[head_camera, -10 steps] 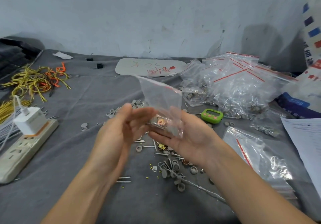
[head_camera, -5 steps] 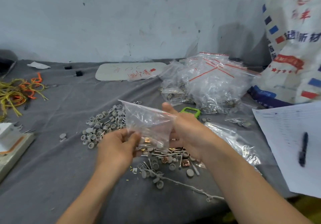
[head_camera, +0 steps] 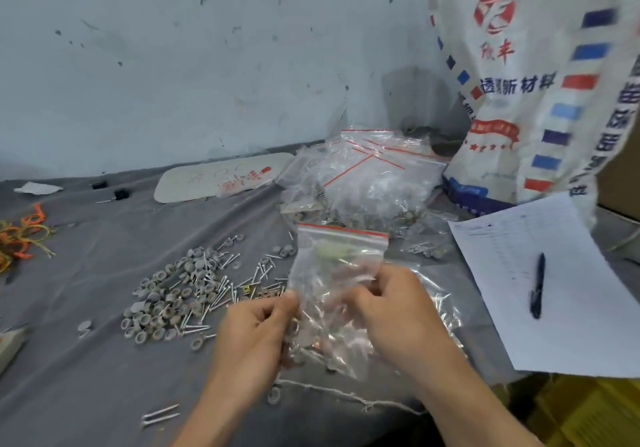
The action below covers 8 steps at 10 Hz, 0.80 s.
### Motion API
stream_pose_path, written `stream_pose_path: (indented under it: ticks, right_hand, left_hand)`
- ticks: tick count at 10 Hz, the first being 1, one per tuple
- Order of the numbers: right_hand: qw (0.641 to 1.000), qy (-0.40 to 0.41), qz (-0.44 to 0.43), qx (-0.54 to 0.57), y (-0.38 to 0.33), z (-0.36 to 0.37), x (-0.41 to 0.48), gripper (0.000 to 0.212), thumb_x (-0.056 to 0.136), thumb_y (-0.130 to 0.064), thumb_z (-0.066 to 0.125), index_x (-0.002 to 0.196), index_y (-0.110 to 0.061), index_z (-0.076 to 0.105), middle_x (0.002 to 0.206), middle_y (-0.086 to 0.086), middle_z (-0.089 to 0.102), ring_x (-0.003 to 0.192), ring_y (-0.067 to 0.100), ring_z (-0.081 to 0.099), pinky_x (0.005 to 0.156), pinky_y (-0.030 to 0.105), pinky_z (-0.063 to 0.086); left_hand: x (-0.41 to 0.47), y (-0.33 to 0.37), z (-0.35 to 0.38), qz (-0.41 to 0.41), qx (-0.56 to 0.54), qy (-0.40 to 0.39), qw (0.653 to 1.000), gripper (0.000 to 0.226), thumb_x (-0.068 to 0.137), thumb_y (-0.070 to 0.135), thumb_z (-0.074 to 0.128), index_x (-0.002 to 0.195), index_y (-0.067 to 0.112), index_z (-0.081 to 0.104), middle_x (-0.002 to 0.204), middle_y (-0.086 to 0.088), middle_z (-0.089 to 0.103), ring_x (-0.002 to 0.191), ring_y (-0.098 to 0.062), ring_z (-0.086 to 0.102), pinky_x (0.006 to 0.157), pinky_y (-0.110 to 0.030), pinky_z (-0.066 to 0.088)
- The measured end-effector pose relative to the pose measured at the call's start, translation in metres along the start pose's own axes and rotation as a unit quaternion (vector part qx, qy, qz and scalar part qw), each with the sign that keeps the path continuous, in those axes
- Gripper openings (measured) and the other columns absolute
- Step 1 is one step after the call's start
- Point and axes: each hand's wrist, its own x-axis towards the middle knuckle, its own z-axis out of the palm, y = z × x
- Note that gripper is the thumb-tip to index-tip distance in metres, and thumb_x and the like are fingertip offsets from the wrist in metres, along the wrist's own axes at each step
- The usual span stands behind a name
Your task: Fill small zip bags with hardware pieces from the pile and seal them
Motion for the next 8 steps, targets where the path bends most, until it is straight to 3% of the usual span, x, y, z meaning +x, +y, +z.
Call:
stream_pose_path:
  ticks: [1,2,3,4,5,6,7,8]
  right_hand:
    - [0.997,0.072,0.017,-0.024,0.003,-0.037,0.032,0.032,0.089,-0.001,0.063,0.085,-0.031,0.074,0.071,-0.008,0.076,0.058,0.007,0.068,0.058,0.032,0.056]
    - [0.991,0.114,0.048,-0.041,0.009,-0.069,0.088,0.027,0.083,0.002,0.068,0.09,-0.022,0.079,0.068,-0.004,0.075,0.053,0.007,0.064,0.049,0.025,0.048]
    - [0.984,0.142,0.102,-0.023,0.018,-0.092,0.15,0.023,0.082,0.004,0.069,0.082,-0.017,0.078,0.078,0.003,0.077,0.075,0.025,0.073,0.063,0.037,0.061]
    - [0.981,0.152,0.121,-0.019,0.027,-0.105,0.203,0.02,0.082,0.006,0.069,0.076,-0.012,0.075,0.091,0.016,0.077,0.083,0.036,0.073,0.072,0.048,0.061]
    - [0.972,0.163,0.122,-0.117,0.044,-0.109,0.236,0.008,0.088,-0.015,0.071,0.086,-0.009,0.076,0.096,0.018,0.076,0.085,0.038,0.072,0.075,0.047,0.061]
    - [0.931,0.228,0.119,-0.261,0.057,-0.108,0.239,0.023,0.091,-0.035,0.068,0.099,-0.014,0.072,0.103,0.01,0.074,0.083,0.028,0.064,0.072,0.034,0.05]
    - [0.915,0.31,0.078,-0.245,0.042,-0.099,0.212,0.031,0.094,-0.036,0.065,0.121,-0.021,0.066,0.118,0.009,0.07,0.102,0.032,0.06,0.085,0.042,0.045]
    - [0.925,0.336,-0.04,-0.173,0.017,-0.09,0.165,0.025,0.094,-0.033,0.066,0.117,-0.024,0.068,0.111,0.0,0.074,0.094,0.02,0.06,0.085,0.036,0.048]
  left_hand:
    - [0.02,0.017,0.03,-0.044,-0.04,-0.086,0.995,0.021,0.096,0.003,0.063,0.081,0.005,0.078,0.054,-0.003,0.056,0.04,-0.009,0.046,0.042,-0.02,0.039]
    - [0.055,0.036,0.057,-0.028,-0.052,-0.13,0.99,0.013,0.093,0.002,0.067,0.087,0.007,0.078,0.069,-0.01,0.069,0.054,-0.012,0.058,0.053,-0.02,0.048]
    - [0.109,0.051,0.09,-0.033,-0.079,-0.086,0.993,0.005,0.087,0.008,0.077,0.087,0.002,0.077,0.069,-0.012,0.07,0.053,-0.015,0.061,0.054,-0.023,0.054]
    - [0.165,0.048,0.121,-0.049,-0.077,-0.051,0.995,0.016,0.091,0.014,0.074,0.097,-0.001,0.076,0.071,-0.007,0.071,0.067,-0.023,0.064,0.072,-0.036,0.06]
    - [0.19,0.037,0.13,0.009,0.12,-0.055,0.991,0.048,0.092,0.026,0.07,0.137,0.009,0.061,0.123,-0.005,0.07,0.112,-0.022,0.066,0.097,-0.033,0.05]
    - [0.179,0.027,0.114,0.059,0.174,-0.073,0.98,0.065,0.091,0.024,0.069,0.151,0.022,0.044,0.144,0.0,0.058,0.126,-0.013,0.057,0.104,-0.029,0.045]
    - [0.129,0.021,0.08,0.109,0.145,-0.049,0.982,0.048,0.091,0.018,0.069,0.132,0.041,0.06,0.119,0.021,0.07,0.109,0.007,0.063,0.1,-0.022,0.051]
    - [0.046,0.02,0.036,0.111,0.124,-0.021,0.986,0.049,0.088,0.013,0.072,0.1,0.06,0.07,0.096,0.035,0.071,0.094,0.014,0.066,0.089,-0.012,0.052]
